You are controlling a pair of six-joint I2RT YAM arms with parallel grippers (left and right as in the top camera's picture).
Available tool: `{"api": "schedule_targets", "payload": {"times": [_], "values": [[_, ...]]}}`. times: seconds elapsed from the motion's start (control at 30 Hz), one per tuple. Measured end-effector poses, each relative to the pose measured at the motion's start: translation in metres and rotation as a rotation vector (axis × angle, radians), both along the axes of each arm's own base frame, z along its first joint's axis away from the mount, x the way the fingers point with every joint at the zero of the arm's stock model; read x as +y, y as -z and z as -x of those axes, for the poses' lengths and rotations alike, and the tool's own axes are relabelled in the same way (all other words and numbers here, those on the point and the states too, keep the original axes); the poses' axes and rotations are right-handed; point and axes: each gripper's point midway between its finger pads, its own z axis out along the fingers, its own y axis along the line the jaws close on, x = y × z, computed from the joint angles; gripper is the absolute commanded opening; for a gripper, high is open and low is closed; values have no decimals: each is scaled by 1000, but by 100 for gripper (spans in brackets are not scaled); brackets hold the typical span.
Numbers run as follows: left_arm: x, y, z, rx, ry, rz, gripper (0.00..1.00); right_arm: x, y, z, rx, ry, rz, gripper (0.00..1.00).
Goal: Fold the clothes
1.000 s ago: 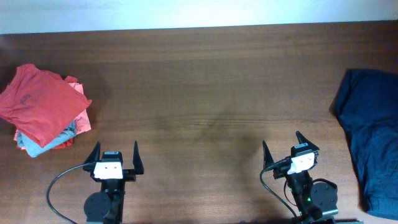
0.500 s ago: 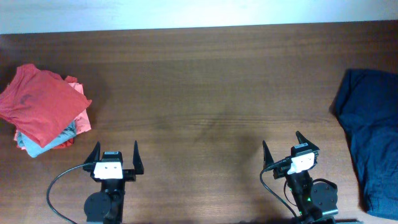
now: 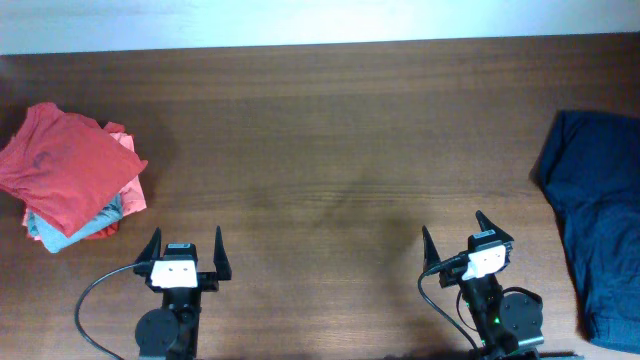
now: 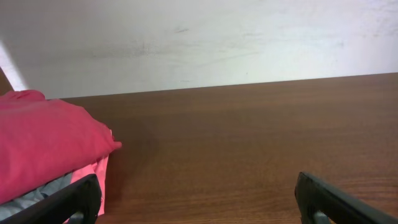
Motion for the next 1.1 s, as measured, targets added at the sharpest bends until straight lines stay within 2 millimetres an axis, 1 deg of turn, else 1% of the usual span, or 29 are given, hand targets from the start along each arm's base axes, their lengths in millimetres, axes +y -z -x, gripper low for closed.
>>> {"api": "schedule_targets", "payload": {"times": [0.77, 1.0, 1.1], "values": [[0, 0, 0, -1, 2, 0, 99, 0, 0, 0, 0, 0, 0, 99], [-10, 0, 0, 0, 59, 5, 99, 0, 0, 0, 10, 0, -37, 99], [-14, 1, 1, 26, 80, 6, 99, -2, 0, 2, 43, 16, -42, 98]]}}
